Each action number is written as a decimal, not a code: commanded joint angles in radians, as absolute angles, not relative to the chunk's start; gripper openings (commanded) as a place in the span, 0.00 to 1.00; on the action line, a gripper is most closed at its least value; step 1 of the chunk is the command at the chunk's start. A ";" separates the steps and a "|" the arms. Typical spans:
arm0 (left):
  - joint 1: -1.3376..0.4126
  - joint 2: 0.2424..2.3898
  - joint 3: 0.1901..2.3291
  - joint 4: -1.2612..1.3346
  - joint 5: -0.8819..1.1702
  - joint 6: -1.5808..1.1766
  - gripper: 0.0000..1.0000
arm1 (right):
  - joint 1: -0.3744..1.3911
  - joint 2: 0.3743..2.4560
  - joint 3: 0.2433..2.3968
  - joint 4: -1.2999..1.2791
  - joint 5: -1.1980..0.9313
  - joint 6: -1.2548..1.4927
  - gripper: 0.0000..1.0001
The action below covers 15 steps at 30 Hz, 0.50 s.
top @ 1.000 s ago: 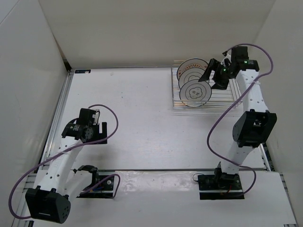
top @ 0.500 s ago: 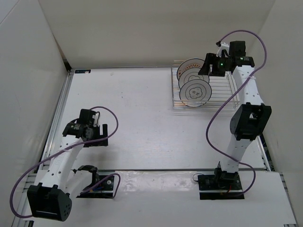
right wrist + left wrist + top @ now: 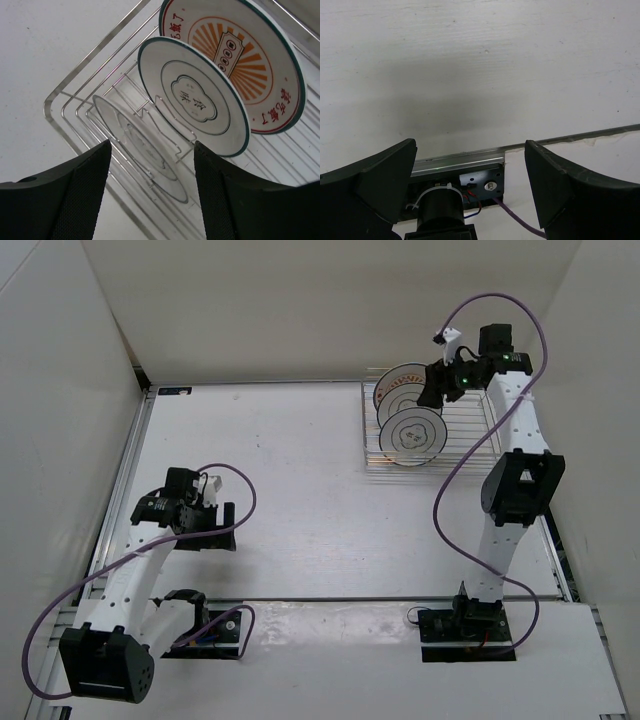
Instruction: Unload the plates from the dish rack
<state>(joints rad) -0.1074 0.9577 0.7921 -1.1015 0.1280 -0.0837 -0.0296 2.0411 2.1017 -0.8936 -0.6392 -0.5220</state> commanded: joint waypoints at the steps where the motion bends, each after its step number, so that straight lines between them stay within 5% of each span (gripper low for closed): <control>1: -0.104 0.954 0.818 -1.111 0.207 -0.040 1.00 | -0.014 2.091 2.175 -0.914 -0.670 -0.624 0.69; 15: -0.106 0.996 0.874 -1.121 0.230 -0.075 1.00 | -0.014 2.158 2.138 -0.922 -0.721 -0.677 0.55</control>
